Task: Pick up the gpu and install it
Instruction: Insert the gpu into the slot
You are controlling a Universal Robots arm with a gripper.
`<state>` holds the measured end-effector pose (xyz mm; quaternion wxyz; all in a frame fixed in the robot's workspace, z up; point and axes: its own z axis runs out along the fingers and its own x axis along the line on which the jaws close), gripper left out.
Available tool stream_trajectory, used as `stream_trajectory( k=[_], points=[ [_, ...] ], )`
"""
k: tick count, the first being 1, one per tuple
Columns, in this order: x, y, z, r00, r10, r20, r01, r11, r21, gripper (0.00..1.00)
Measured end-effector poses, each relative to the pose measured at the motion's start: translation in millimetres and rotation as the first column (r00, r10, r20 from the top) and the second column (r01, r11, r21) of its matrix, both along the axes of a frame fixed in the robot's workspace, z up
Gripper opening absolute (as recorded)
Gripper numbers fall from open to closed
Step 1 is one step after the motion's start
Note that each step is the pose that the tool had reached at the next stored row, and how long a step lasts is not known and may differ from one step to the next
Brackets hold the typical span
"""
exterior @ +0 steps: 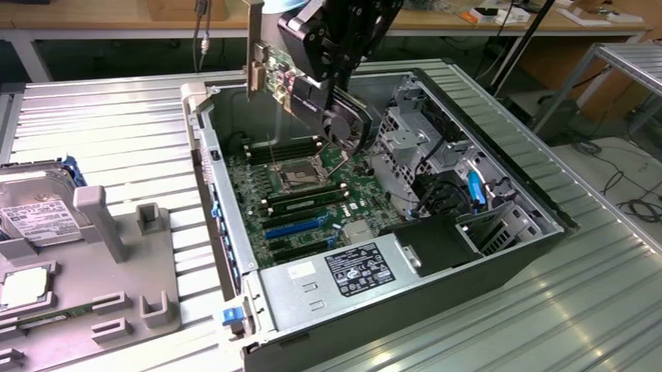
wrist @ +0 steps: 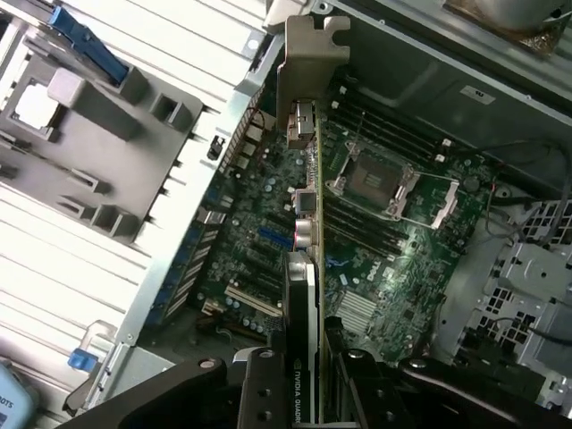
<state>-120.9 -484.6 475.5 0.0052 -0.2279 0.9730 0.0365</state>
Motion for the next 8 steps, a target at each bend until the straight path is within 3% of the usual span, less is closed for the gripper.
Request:
stream_trajectory(
  k=[6,8],
  points=[
    [0.7,0.0,0.0,0.9942,0.107,0.0,-0.107,0.9942,0.0,0.27],
    [1.0,0.0,0.0,0.9898,0.143,0.0,-0.143,0.9898,0.0,0.27]
  ],
)
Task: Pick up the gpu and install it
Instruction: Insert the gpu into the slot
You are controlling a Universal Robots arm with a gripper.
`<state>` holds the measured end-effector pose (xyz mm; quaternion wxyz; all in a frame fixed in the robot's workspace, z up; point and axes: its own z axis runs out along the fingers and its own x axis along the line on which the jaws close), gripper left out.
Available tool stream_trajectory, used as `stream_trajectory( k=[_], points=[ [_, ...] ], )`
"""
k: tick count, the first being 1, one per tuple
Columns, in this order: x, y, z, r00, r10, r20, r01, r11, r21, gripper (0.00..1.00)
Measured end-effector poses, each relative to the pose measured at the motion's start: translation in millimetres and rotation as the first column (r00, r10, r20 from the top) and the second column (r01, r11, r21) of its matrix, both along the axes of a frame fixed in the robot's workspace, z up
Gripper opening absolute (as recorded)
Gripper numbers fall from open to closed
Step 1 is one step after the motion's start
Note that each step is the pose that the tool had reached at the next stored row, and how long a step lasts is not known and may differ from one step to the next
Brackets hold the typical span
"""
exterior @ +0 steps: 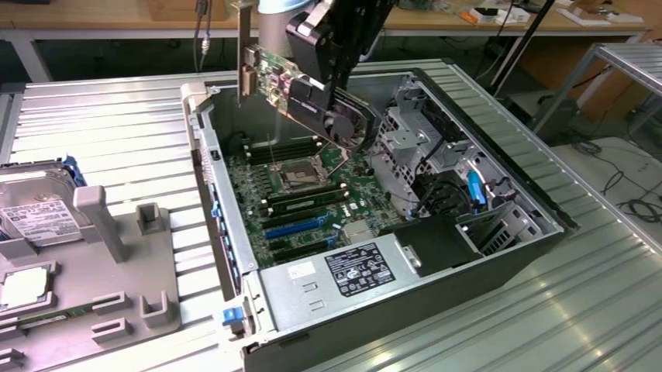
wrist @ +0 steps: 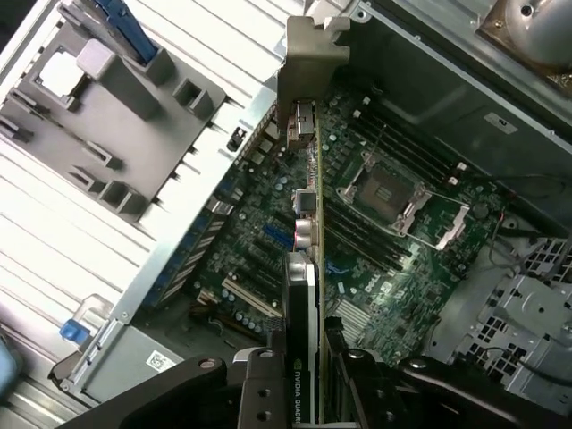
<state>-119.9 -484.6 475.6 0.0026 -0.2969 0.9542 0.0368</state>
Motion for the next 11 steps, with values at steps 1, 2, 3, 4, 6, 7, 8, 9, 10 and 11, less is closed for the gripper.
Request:
stream_trajectory(
  k=[1,2,3,4,6,7,8,9,10,11],
  points=[
    [0.1,0.0,0.0,0.9999,0.014,0.0,-0.014,0.9999,0.0,0.27],
    [0.3,0.0,0.0,0.9994,0.034,0.0,-0.034,0.9994,0.0,0.27],
    [0.5,0.0,0.0,0.9984,0.057,0.0,-0.057,0.9984,0.0001,0.27],
    [0.9,0.0,0.0,0.9964,0.085,0.0,-0.085,0.9964,0.0,0.27],
    [1.3,0.0,0.0,0.9928,0.12,0.0001,-0.12,0.9928,0.0001,0.27],
    [1.5,0.0,0.0,0.9908,0.136,0.0,-0.136,0.9908,0.0,0.27],
    [1.7,0.0,0.0,0.9893,0.146,0.0001,-0.146,0.9893,0.0,0.27],
    [1.9,0.0,0.0,0.9875,0.157,0.0001,-0.157,0.9875,0.0,0.27],
    [2.0,0.0,0.0,0.986,0.167,0.0,-0.167,0.986,0.0,0.27],
    [2.3,0.0,0.0,0.9824,0.187,0.0,-0.187,0.9824,0.0,0.27]
  ],
)
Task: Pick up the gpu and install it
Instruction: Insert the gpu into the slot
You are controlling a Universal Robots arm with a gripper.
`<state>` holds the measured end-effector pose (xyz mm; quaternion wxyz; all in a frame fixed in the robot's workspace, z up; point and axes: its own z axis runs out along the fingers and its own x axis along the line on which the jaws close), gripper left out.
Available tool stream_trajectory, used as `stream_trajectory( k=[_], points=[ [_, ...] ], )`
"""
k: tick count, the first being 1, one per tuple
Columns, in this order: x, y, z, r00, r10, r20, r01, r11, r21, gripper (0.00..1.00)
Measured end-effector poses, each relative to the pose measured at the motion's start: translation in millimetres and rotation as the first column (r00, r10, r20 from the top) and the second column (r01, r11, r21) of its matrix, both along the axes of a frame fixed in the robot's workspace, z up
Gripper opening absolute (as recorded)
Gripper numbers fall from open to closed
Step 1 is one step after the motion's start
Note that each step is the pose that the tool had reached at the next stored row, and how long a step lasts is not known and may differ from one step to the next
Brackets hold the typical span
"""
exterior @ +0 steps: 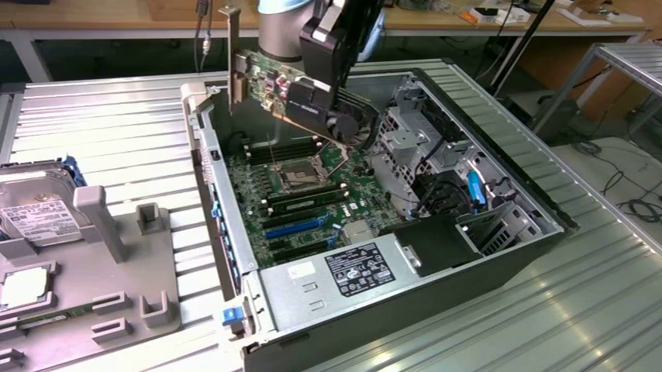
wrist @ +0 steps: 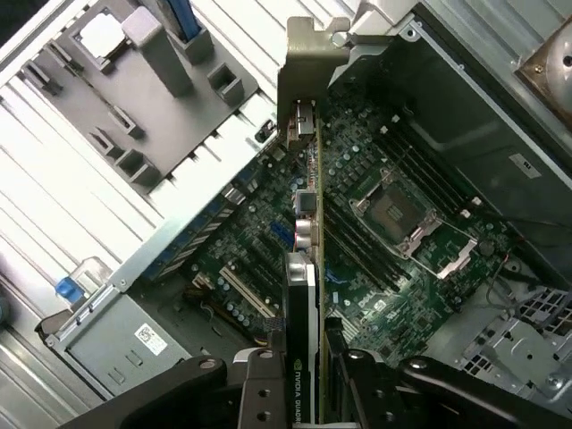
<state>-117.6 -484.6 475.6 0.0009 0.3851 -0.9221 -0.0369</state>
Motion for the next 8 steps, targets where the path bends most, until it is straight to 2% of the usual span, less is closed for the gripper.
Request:
stream_trajectory(
  k=[4,8],
  points=[
    [1.0,0.0,0.0,0.9978,0.067,0.0001,-0.067,0.9978,0.0,0.27],
    [2.1,0.0,0.0,0.9908,0.135,0.0,-0.135,0.9908,0.0,0.27]
  ],
)
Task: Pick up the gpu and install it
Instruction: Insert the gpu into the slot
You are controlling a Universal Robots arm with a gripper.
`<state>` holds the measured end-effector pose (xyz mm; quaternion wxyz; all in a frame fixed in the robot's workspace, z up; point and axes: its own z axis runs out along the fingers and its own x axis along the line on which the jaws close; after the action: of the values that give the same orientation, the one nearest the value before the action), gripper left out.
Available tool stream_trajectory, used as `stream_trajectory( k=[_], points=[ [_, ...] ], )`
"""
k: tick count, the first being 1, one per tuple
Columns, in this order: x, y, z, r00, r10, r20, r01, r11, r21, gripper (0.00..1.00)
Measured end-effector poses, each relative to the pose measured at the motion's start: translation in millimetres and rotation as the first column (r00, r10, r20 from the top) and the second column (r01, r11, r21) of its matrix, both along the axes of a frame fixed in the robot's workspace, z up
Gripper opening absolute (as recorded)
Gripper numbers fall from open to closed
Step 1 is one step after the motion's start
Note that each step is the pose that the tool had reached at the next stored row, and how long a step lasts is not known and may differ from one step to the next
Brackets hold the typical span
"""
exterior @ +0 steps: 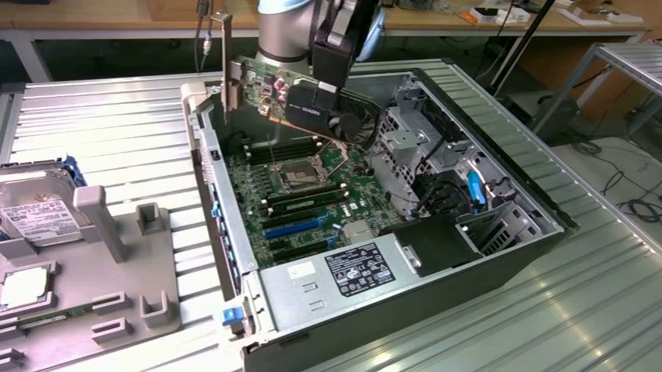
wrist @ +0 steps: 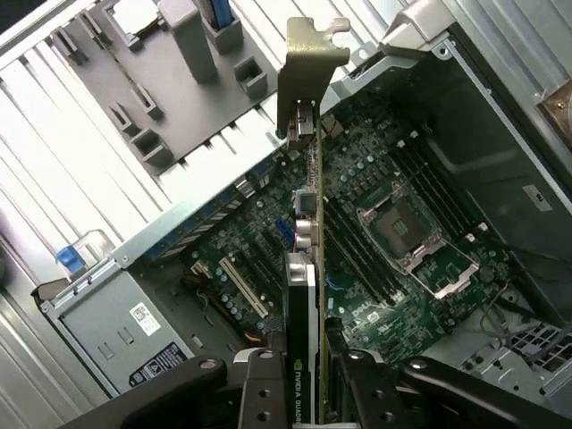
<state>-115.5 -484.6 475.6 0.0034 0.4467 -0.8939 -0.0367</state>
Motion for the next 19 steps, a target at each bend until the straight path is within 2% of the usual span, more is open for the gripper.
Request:
stream_trajectory(
  k=[6,10,13,14,19],
  points=[
    [1.0,0.0,0.0,0.9976,0.07,0.0,-0.07,0.9976,0.0,0.27],
    [1.7,0.0,-0.1,0.9931,0.117,0.0001,-0.117,0.9931,0.0,0.27],
    [2.9,0.0,0.0,0.9834,0.182,0.0,-0.182,0.9834,0.0,0.27],
    [3.4,0.0,0.0,0.9764,0.216,0.0001,-0.216,0.9764,0.0,0.27],
    [4.5,0.0,0.0,0.9588,0.284,0.0001,-0.284,0.9588,0.0,0.27]
  ],
)
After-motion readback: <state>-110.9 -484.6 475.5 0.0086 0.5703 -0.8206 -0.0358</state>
